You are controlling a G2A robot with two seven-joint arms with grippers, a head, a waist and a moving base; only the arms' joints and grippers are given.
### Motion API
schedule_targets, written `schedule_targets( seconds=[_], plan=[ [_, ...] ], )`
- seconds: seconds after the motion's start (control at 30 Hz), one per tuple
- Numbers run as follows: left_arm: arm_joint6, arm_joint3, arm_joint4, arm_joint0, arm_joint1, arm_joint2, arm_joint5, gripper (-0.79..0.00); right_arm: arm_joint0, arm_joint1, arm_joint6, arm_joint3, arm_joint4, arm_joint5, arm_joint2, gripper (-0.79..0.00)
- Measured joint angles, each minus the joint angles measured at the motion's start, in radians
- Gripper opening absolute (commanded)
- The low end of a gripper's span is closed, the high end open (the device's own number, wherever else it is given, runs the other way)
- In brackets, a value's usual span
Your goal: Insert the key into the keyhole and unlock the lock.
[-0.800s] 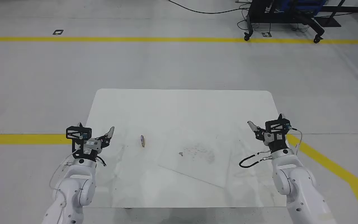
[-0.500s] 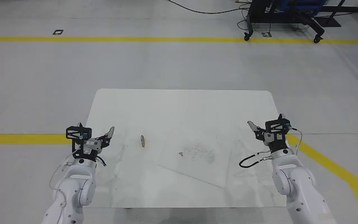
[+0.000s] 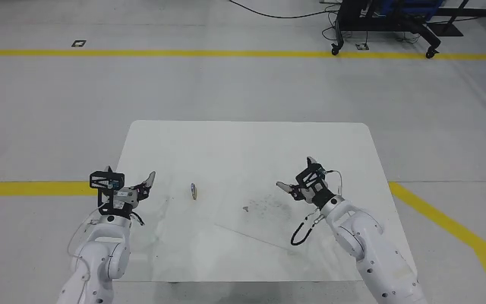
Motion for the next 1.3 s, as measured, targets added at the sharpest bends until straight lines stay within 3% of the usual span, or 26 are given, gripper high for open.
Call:
schedule_targets(
  seconds=[0.5, 0.87, 1.07, 1.3],
  plan=[
    [0.000, 0.000, 0.000, 0.000, 0.000, 0.000, 0.000, 0.000, 0.006, 0.000, 0.007, 0.004, -0.001, -0.004, -0.003, 0.000],
    [0.000, 0.000, 0.000, 0.000, 0.000, 0.000, 0.000, 0.000, 0.198, -0.033, 0.050, 0.080, -0.081, -0.233, -0.268, 0.000],
    [0.000, 0.000, 0.000, 0.000, 0.000, 0.000, 0.000, 0.000, 0.268, -0.043, 0.043, 0.147, -0.067, -0.293, -0.316, 0.000],
    [0.000, 0.000, 0.000, 0.000, 0.000, 0.000, 0.000, 0.000, 0.328, -0.046, 0.154, 0.220, -0.071, -0.418, -0.359, 0.000]
  ],
)
